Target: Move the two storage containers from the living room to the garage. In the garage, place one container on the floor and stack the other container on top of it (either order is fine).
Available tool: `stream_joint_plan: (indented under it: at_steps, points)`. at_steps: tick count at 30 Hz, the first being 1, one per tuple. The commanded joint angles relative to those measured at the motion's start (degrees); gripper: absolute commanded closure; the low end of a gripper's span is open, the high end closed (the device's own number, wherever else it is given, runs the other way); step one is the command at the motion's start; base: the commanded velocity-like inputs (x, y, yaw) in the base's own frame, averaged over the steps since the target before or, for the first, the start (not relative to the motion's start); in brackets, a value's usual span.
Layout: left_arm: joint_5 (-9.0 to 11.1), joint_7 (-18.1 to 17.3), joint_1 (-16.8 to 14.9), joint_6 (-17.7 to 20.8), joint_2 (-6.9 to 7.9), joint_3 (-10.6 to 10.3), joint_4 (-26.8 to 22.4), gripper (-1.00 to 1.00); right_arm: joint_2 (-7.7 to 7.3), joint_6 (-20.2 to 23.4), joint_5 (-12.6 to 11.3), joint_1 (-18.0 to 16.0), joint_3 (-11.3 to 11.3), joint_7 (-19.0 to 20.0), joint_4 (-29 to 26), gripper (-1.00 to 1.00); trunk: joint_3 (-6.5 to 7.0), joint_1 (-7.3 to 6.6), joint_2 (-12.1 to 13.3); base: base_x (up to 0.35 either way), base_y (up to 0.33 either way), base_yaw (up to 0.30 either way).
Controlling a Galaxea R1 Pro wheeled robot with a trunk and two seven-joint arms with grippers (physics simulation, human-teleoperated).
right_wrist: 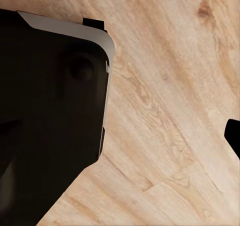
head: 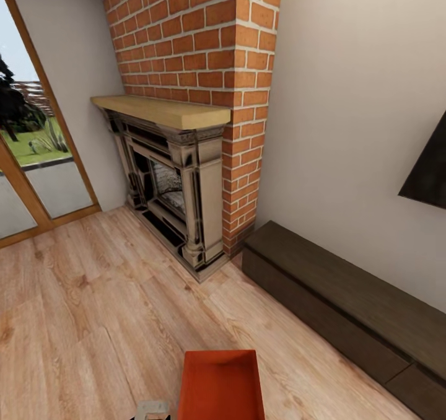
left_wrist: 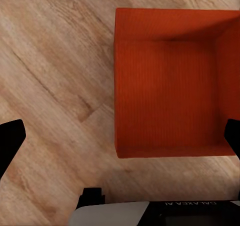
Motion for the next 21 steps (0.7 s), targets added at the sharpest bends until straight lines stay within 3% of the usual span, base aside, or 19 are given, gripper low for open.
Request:
stream_joint_plan:
  at_steps: [1, 21]
  points:
    - [0.6, 0.0, -0.1, -0.2, 0.00, -0.5, 0.1, -1.00, 0.01, 0.2, 0.3, -0.1, 0.4, -0.2, 0.1, -1.00, -0.09, 0.02, -0.1, 0.020, 0.000, 0.000]
    - [0.5, 0.0, 0.1, -0.2, -0.44, -0.7, 0.1, -1.00, 0.60, -0.2, 0.1, -0.1, 0.1, -0.2, 0.2, -1.00, -0.09, 0.02, -0.1, 0.002, 0.000, 0.000]
